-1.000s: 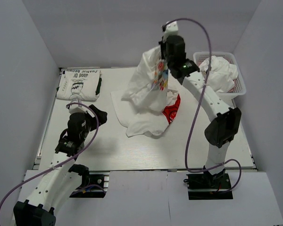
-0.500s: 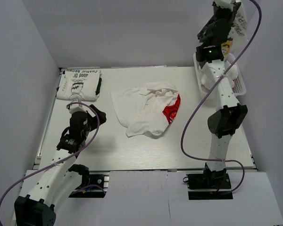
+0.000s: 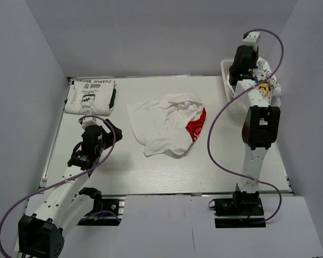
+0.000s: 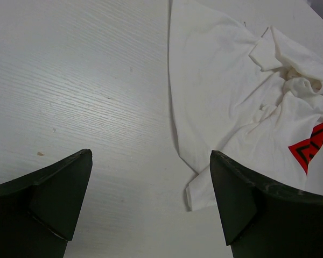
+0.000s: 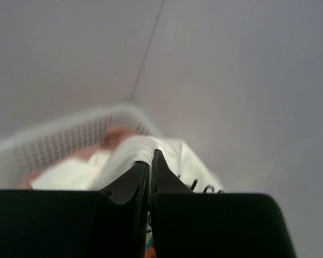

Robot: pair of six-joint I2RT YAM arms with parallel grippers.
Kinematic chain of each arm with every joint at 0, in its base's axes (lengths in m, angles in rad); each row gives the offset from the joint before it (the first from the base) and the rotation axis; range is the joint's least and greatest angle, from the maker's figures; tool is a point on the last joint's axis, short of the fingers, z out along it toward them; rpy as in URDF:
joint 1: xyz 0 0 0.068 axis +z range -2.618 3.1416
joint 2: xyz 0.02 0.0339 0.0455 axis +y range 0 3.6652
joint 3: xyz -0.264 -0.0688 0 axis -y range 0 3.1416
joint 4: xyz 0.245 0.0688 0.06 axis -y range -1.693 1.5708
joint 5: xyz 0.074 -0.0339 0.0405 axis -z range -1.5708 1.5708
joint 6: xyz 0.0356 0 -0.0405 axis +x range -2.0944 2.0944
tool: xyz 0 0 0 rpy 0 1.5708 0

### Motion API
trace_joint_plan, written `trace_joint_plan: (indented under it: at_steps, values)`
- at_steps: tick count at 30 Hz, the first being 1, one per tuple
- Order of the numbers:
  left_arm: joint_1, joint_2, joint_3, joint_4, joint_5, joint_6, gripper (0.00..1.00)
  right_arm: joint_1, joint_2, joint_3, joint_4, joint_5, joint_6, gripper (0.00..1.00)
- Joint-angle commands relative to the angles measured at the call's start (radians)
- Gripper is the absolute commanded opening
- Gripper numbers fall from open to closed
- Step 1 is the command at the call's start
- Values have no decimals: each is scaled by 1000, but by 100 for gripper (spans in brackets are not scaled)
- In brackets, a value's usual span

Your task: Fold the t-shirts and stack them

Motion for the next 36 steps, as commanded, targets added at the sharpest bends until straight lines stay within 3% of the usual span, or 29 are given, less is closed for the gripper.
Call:
trace_joint_plan:
  at_steps: [1, 5, 6, 7, 8, 11, 15, 17, 21, 25, 26, 28, 32, 36]
  values:
    - [-5, -4, 27, 17, -15, 6, 100, -42, 54, -21, -279, -53, 336, 0]
    - [6, -4, 27, 17, -6, 6, 100, -90, 62, 0, -486, -277, 522, 0]
    - [6, -13, 39, 2, -6, 6, 100, -104, 58, 14, -574, -308, 570, 5]
    - [6, -14, 48, -11, -6, 6, 100, -107, 44, 48, -604, -352, 585, 63]
    - [6, -24, 48, -21, -15, 6, 100, -105, 35, 53, -624, -352, 593, 90]
    - [6, -66, 61, -34, -15, 6, 100, -75, -92, -31, -609, -363, 580, 90]
    - [6, -115, 27, -5, -76, -3, 100, -26, -348, -218, -489, -477, 589, 90]
    - [6, -115, 39, -23, -104, -25, 100, 16, -395, -290, -474, -541, 590, 90]
    - [6, -87, 51, 36, -26, 24, 100, 144, -528, -392, -472, -603, 595, 90]
    - [6, 52, 80, 90, 48, 64, 100, 281, -565, -531, -467, -522, 604, 90]
    - [6, 147, 120, 90, 62, 78, 100, 321, -568, -554, -463, -508, 609, 90]
    - [6, 254, 209, 69, 53, 87, 100, 333, -556, -617, -460, -483, 647, 90]
    - [-5, 489, 333, 18, 14, 96, 100, 335, -492, -625, -621, -417, 745, 90]
    - [-5, 664, 398, 101, 42, 105, 100, 329, -473, -715, -627, -389, 803, 90]
